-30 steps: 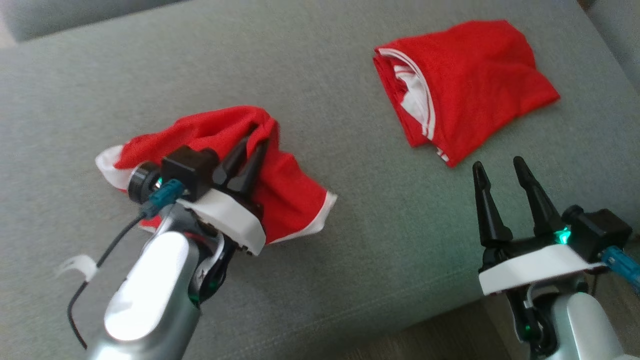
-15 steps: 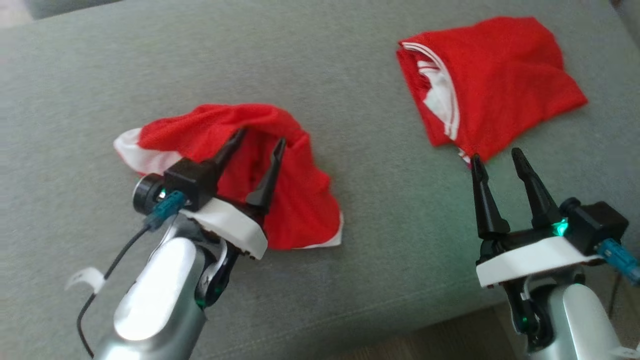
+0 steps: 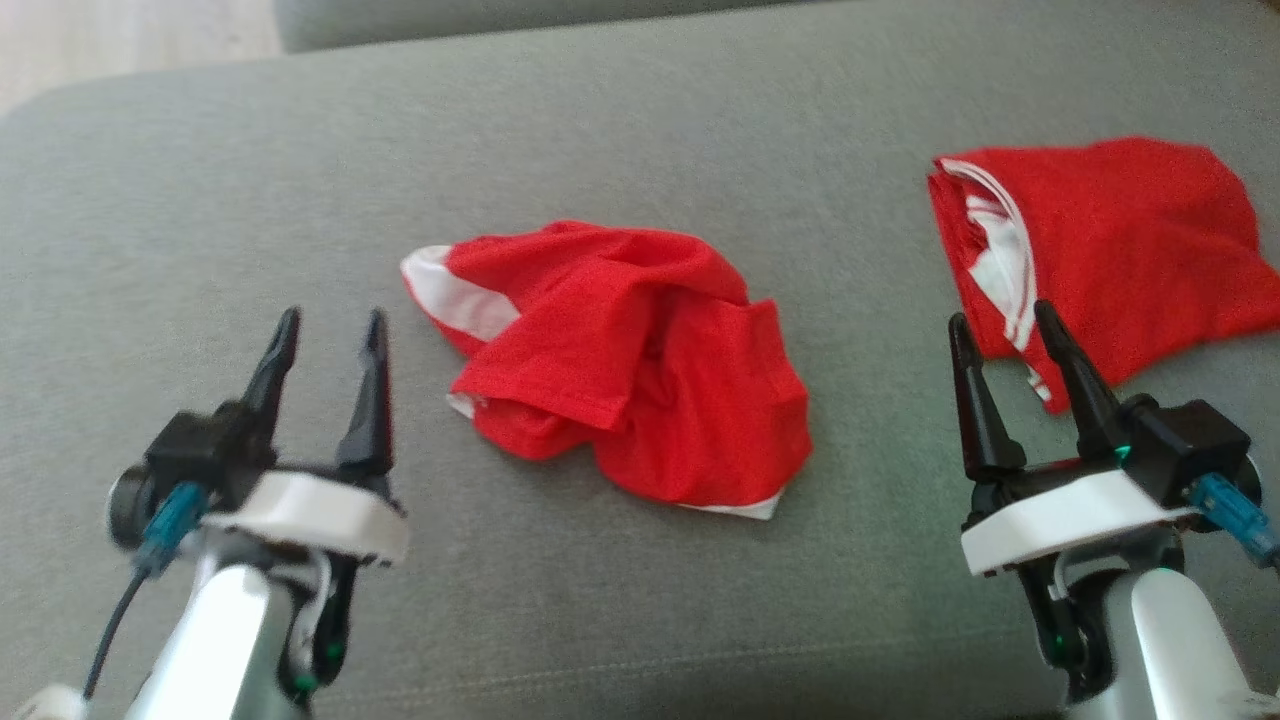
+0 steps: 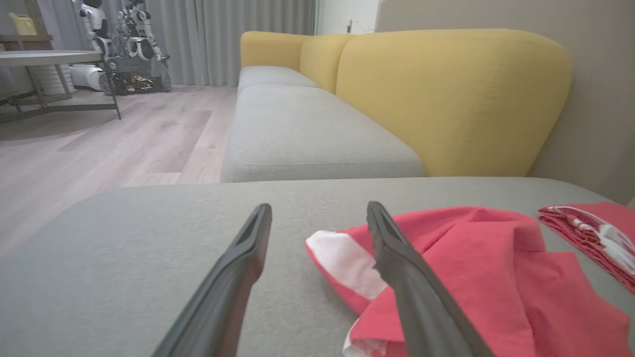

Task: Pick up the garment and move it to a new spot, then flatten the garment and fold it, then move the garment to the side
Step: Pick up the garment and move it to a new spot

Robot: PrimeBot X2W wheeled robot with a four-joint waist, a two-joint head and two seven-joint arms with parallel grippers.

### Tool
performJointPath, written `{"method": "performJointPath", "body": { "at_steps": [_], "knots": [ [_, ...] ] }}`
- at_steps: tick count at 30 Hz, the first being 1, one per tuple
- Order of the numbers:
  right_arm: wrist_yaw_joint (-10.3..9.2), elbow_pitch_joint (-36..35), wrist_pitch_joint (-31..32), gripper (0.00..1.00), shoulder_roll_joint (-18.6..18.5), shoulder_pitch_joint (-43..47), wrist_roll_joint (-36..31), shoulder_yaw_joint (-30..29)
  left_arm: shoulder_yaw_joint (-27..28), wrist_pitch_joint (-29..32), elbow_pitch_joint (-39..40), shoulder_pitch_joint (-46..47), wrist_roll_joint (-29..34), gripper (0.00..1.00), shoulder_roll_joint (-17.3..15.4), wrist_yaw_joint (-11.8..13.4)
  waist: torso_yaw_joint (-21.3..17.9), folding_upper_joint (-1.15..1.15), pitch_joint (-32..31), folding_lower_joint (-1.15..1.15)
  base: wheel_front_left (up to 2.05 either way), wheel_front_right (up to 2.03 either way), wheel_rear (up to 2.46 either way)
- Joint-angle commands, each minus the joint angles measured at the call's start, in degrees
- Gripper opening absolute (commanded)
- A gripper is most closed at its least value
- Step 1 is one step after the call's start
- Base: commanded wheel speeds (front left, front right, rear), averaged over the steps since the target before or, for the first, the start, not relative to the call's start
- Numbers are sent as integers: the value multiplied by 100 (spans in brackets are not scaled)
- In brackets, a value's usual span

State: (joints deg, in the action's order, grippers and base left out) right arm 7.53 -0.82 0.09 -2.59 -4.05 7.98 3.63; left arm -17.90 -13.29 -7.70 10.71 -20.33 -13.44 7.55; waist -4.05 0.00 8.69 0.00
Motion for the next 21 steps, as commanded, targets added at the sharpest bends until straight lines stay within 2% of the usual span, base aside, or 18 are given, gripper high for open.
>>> {"method": "performJointPath", "body": {
  "at_steps": [1, 10, 21],
  "knots": [
    [-4, -185, 40, 100, -29, -65, -60, 80, 299, -46, 258, -4, -58, 100, -224, 60, 247, 0, -246, 0, 0, 0, 0],
    [-4, -213, 148, 100, -29, 256, -108, -94, 330, 42, 586, -713, -46, 100, -461, 201, 457, 0, -642, 0, 0, 0, 0],
    [-4, -254, 260, 100, -29, 562, -121, -124, 284, 178, 962, -1273, -67, 100, -507, 384, 464, 0, -935, 0, 0, 0, 0]
  ]
}}
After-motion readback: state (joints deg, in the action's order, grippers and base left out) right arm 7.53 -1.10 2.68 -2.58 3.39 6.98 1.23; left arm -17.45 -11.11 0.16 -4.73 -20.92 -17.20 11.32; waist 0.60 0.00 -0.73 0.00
